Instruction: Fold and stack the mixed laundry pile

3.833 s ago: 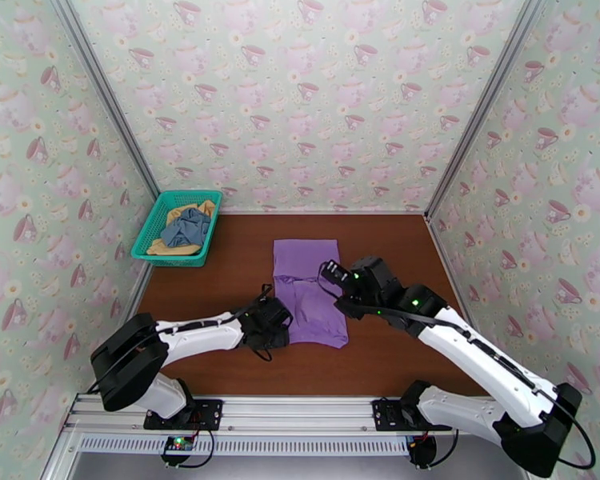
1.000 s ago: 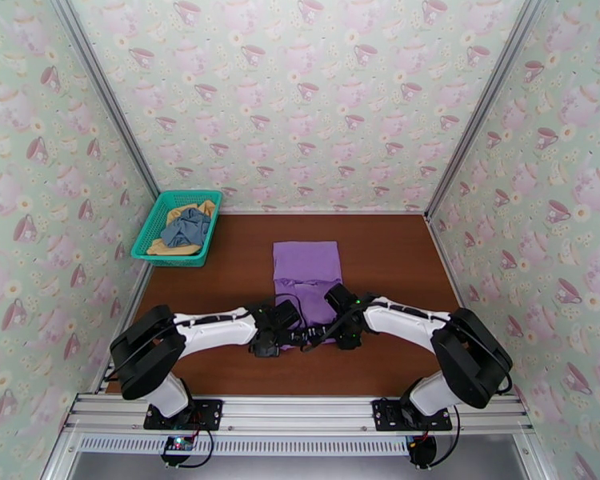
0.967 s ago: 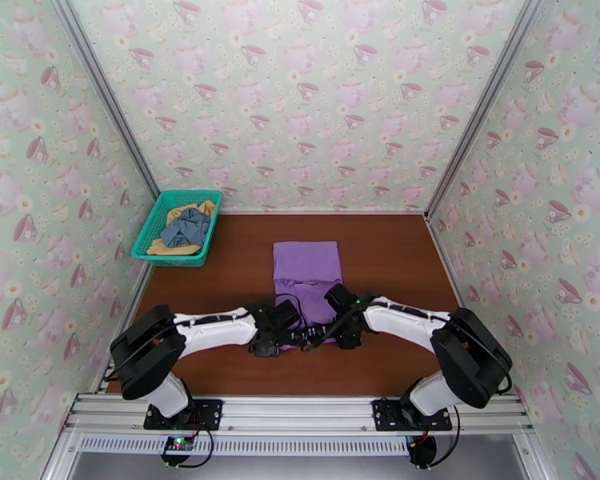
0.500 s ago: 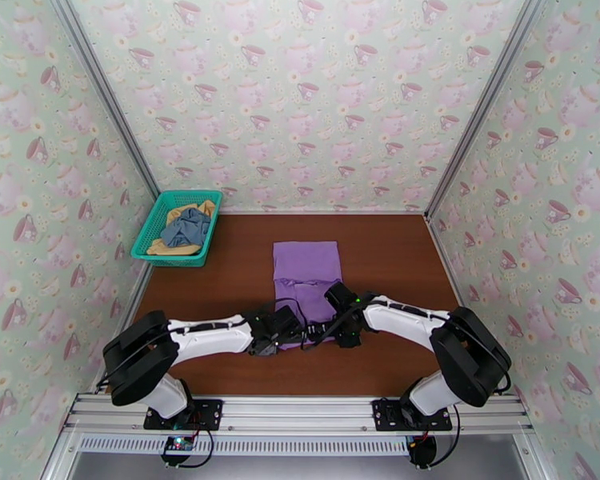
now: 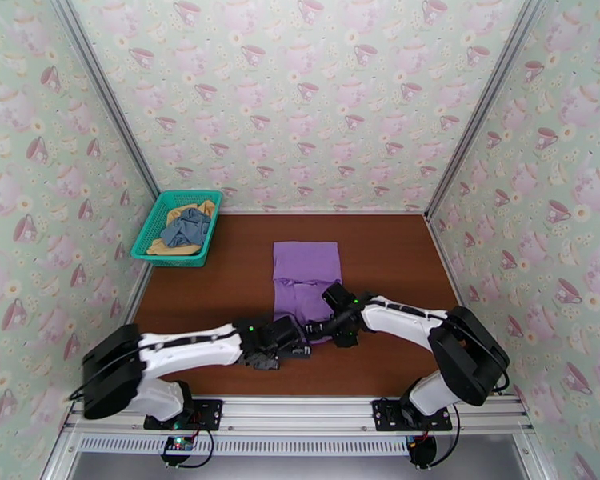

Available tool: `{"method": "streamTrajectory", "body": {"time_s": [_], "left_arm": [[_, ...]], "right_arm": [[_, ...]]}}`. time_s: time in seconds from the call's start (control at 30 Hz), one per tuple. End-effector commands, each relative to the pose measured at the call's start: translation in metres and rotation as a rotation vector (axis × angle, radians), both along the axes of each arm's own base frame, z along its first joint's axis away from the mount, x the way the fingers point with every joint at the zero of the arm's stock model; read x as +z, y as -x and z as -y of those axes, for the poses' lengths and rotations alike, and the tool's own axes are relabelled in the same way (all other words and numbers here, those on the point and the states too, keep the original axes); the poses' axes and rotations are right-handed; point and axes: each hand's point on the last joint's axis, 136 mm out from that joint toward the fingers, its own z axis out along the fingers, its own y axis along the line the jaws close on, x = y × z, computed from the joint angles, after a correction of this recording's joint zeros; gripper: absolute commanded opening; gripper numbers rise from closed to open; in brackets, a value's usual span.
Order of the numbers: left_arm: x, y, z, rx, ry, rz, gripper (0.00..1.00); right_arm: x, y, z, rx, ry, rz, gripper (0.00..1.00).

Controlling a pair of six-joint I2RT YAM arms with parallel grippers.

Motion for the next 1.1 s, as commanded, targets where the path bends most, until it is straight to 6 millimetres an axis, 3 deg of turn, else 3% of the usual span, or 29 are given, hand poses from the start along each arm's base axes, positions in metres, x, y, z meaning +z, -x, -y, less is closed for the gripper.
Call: {"method": "streamTrajectory", "body": {"time_s": [0.0,0.13,0.33,0.7,0.97,1.07], "left_arm": [[0.015,0.008,0.009,-0.053,0.116,-0.008,0.55],[0.009,0.006,0.012,-0.065,0.141,0.009,0.57],[-0.026,-0.001,0.015,-0.086,0.049,-0.026,0.56],[-0.047,-0.043,0.014,-0.018,0.063,-0.019,0.56],[-0.084,-0.032,0.005,-0.024,-0.039,-0.135,0.55],[-0.095,-0.028,0.000,-0.028,-0.083,-0.164,0.50]], "right_arm": [[-0.007,-0.009,-0.003,-0.050,-0.004,0.015,0.16],[-0.008,-0.008,-0.003,-0.052,-0.004,0.007,0.16],[-0.005,-0.006,-0.003,-0.052,-0.013,0.010,0.16],[-0.003,-0.004,-0.003,-0.052,-0.023,0.010,0.16],[-0.004,-0.003,-0.003,-0.050,-0.021,0.005,0.16],[-0.003,-0.003,-0.003,-0.052,-0.026,0.005,0.16]]}}
